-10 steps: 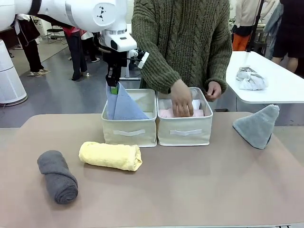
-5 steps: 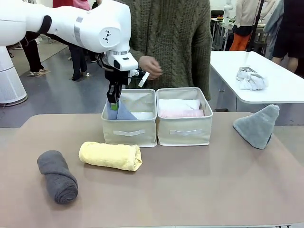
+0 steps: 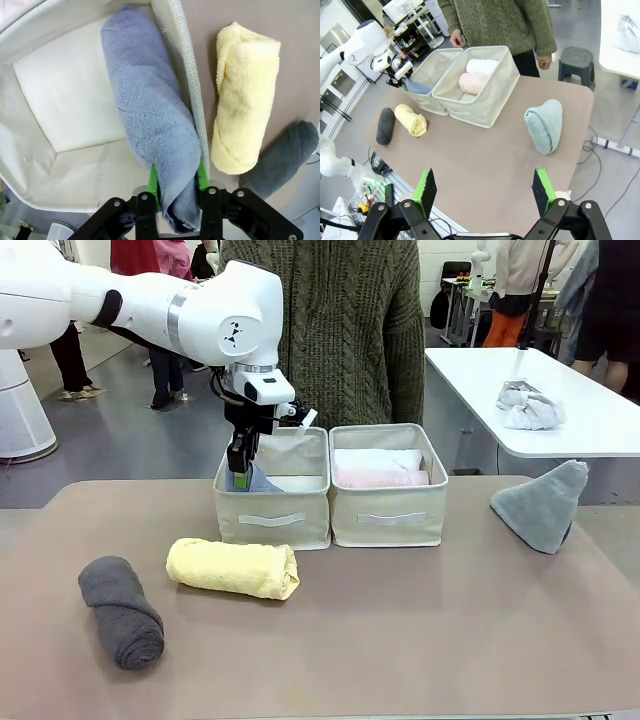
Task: Sort the towels based on their folding style.
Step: Pick up one triangle-folded towel and place it in the left Fabric basket.
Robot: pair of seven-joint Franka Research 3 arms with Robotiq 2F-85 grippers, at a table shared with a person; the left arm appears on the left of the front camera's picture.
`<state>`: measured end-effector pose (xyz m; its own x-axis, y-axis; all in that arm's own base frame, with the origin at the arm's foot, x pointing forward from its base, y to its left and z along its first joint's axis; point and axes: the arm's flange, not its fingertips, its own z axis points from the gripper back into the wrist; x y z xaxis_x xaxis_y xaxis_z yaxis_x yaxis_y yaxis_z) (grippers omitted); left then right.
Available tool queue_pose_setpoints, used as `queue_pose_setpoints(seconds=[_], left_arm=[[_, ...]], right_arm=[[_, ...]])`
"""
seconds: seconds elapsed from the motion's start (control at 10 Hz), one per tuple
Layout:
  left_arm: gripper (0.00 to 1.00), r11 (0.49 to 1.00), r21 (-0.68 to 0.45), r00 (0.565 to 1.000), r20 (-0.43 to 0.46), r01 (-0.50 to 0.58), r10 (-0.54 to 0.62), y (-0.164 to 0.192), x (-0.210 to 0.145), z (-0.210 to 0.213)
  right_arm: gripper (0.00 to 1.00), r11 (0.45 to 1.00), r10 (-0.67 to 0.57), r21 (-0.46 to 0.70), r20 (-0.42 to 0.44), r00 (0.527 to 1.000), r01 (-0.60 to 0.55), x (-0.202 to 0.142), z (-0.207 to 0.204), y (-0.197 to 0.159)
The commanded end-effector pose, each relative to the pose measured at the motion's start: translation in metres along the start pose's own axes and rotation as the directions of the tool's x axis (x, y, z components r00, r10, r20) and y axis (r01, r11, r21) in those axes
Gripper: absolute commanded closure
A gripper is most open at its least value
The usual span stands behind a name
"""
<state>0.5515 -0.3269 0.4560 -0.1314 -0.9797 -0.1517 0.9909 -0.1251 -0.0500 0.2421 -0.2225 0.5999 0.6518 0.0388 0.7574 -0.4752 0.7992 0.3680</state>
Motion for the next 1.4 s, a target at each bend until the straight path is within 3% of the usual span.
queue_pose_setpoints(seconds=[0.0, 0.6, 0.8, 0.9, 1.1, 1.3], left_arm=[[0.0, 1.0, 0.002, 1.0, -0.014, -0.007, 0.007, -0.001, 0.0, 0.0], [0.0, 1.0, -0.001, 1.0, -0.01, -0.008, 0.008, -0.004, -0.001, 0.006], [0.0, 1.0, -0.008, 0.999, 0.044, -0.016, 0.017, -0.014, -0.014, 0.026], [0.0, 1.0, 0.017, 0.992, 0.128, -0.003, 0.001, -0.037, -0.039, 0.064], [0.0, 0.996, 0.067, 0.949, 0.311, -0.064, 0.04, -0.117, -0.145, 0.141], [0.0, 0.987, 0.08, 0.893, 0.441, -0.136, 0.088, -0.179, -0.231, 0.154]], right_arm=[[0.0, 1.0, 0.009, 0.01, 0.018, 1.0, -0.009, 0.0, -0.002, -0.001], [0.0, 1.0, 0.009, 0.01, 0.018, 1.0, -0.009, 0.0, -0.002, -0.001], [0.0, 1.0, 0.009, 0.01, 0.018, 1.0, -0.009, 0.0, -0.002, -0.001], [0.0, 1.0, 0.009, 0.01, 0.018, 1.0, -0.009, 0.0, -0.002, -0.001], [0.0, 1.0, 0.009, 0.01, 0.018, 1.0, -0.009, 0.0, -0.002, -0.001], [0.0, 1.0, 0.009, 0.01, 0.018, 1.0, -0.009, 0.0, -0.002, -0.001]])
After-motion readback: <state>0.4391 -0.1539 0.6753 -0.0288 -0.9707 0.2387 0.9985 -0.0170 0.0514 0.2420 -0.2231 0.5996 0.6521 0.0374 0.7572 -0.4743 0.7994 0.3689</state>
